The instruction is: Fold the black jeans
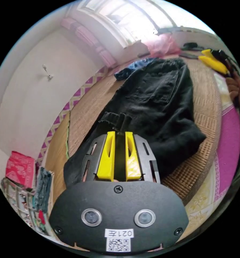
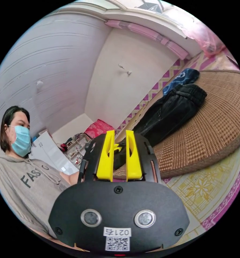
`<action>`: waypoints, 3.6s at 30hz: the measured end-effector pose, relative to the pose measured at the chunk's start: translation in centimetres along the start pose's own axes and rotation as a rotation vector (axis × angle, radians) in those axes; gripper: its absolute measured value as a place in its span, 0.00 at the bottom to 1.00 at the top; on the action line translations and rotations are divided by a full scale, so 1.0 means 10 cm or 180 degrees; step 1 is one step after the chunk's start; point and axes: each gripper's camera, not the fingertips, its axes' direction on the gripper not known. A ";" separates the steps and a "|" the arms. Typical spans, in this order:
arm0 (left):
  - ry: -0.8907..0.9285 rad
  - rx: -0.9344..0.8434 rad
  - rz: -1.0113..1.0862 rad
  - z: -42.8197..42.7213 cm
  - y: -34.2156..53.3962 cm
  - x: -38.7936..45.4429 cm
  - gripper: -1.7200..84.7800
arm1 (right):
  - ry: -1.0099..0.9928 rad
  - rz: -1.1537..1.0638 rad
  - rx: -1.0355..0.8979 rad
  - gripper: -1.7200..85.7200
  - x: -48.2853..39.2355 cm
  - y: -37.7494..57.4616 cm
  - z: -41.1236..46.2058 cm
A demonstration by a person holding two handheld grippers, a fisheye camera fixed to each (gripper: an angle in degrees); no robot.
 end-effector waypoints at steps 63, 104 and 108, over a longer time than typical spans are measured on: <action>0.3132 0.2173 -0.3188 -0.21 8.86 -2.05 0.01 | 0.2437 -0.4647 -0.2085 0.07 -7.32 2.26 10.26; 0.2910 -0.0149 -0.3506 2.18 8.14 -1.27 0.18 | 0.0641 0.0685 -0.2565 0.17 1.63 0.90 6.57; 0.2831 -0.0470 -0.3460 2.46 7.89 -1.10 0.16 | 0.0578 0.0708 -0.2738 0.15 2.28 1.17 6.75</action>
